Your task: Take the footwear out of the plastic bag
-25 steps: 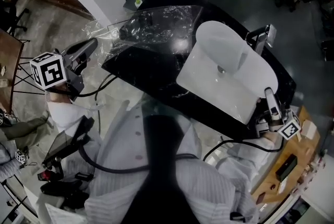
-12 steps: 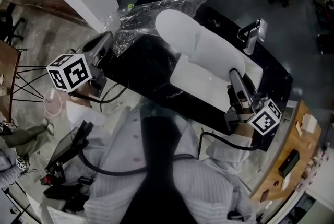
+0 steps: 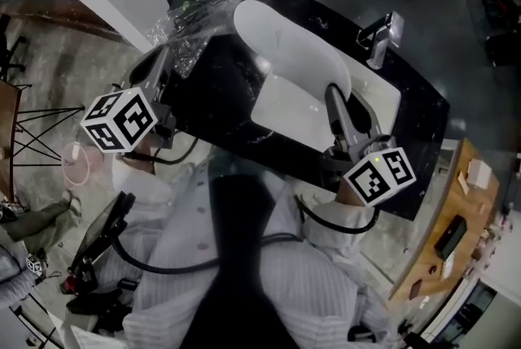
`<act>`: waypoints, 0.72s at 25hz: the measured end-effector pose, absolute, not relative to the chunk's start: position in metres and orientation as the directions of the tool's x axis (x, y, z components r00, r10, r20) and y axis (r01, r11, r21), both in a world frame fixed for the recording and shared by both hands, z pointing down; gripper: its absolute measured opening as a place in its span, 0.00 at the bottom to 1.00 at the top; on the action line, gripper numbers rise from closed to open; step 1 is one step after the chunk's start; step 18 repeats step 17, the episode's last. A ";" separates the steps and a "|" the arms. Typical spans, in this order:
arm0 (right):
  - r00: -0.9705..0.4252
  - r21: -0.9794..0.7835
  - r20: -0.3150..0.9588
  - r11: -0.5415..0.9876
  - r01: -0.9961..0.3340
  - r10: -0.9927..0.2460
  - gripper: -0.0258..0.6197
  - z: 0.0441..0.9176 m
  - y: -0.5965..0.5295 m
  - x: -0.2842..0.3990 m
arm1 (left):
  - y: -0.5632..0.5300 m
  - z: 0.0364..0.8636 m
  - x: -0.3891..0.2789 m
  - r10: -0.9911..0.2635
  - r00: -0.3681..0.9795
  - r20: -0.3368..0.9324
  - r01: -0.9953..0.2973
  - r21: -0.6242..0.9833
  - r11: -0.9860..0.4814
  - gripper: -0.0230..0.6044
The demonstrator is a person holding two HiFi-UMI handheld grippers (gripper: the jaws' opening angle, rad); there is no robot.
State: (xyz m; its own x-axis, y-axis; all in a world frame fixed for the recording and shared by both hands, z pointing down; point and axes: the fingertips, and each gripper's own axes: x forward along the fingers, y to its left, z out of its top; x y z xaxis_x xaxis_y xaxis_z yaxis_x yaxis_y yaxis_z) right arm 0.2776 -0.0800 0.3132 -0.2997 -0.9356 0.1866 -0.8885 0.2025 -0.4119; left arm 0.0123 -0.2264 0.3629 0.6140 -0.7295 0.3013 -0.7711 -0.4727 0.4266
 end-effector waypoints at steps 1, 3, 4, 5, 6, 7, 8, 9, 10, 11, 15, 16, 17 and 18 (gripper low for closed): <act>-0.297 -0.405 0.188 0.202 -0.892 -0.936 0.15 0.314 -0.081 0.277 | -0.225 0.365 0.016 -0.726 0.617 0.304 -0.769 0.429 -0.474 0.04; -0.296 -0.392 0.192 0.204 -0.897 -0.936 0.15 0.314 -0.082 0.276 | -0.223 0.368 0.022 -0.718 0.623 0.310 -0.766 0.428 -0.480 0.04; -0.296 -0.386 0.194 0.204 -0.900 -0.935 0.15 0.314 -0.082 0.275 | -0.223 0.368 0.024 -0.714 0.627 0.311 -0.764 0.425 -0.485 0.04; -0.293 -0.381 0.195 0.203 -0.902 -0.936 0.15 0.314 -0.082 0.275 | -0.222 0.368 0.027 -0.711 0.631 0.312 -0.762 0.422 -0.491 0.04; -0.289 -0.377 0.197 0.200 -0.904 -0.937 0.15 0.314 -0.082 0.274 | -0.221 0.367 0.029 -0.708 0.634 0.312 -0.761 0.418 -0.497 0.04; -0.285 -0.374 0.197 0.197 -0.906 -0.938 0.15 0.314 -0.082 0.275 | -0.220 0.367 0.031 -0.706 0.636 0.313 -0.760 0.413 -0.502 0.04; -0.281 -0.371 0.199 0.194 -0.908 -0.939 0.15 0.314 -0.083 0.275 | -0.220 0.367 0.034 -0.703 0.638 0.314 -0.759 0.408 -0.506 0.04; -0.279 -0.366 0.201 0.192 -0.910 -0.939 0.15 0.315 -0.083 0.276 | -0.220 0.367 0.036 -0.701 0.639 0.316 -0.759 0.405 -0.510 0.04; -0.277 -0.361 0.203 0.192 -0.913 -0.939 0.15 0.316 -0.084 0.277 | -0.220 0.368 0.038 -0.699 0.641 0.318 -0.758 0.404 -0.512 0.04; -0.277 -0.356 0.205 0.192 -0.914 -0.939 0.15 0.317 -0.084 0.277 | -0.220 0.369 0.039 -0.696 0.643 0.320 -0.757 0.405 -0.513 0.04; -0.282 -0.355 0.208 0.196 -0.914 -0.937 0.15 0.317 -0.087 0.279 | -0.220 0.371 0.041 -0.688 0.646 0.330 -0.755 0.408 -0.513 0.04; -0.282 -0.356 0.210 0.195 -0.914 -0.936 0.15 0.317 -0.087 0.279 | -0.220 0.371 0.042 -0.686 0.648 0.331 -0.754 0.409 -0.514 0.04; -0.282 -0.356 0.211 0.195 -0.914 -0.936 0.15 0.317 -0.088 0.280 | -0.220 0.372 0.042 -0.684 0.649 0.333 -0.753 0.409 -0.515 0.04; -0.282 -0.356 0.211 0.195 -0.914 -0.936 0.15 0.317 -0.088 0.280 | -0.220 0.372 0.042 -0.684 0.649 0.333 -0.753 0.409 -0.515 0.04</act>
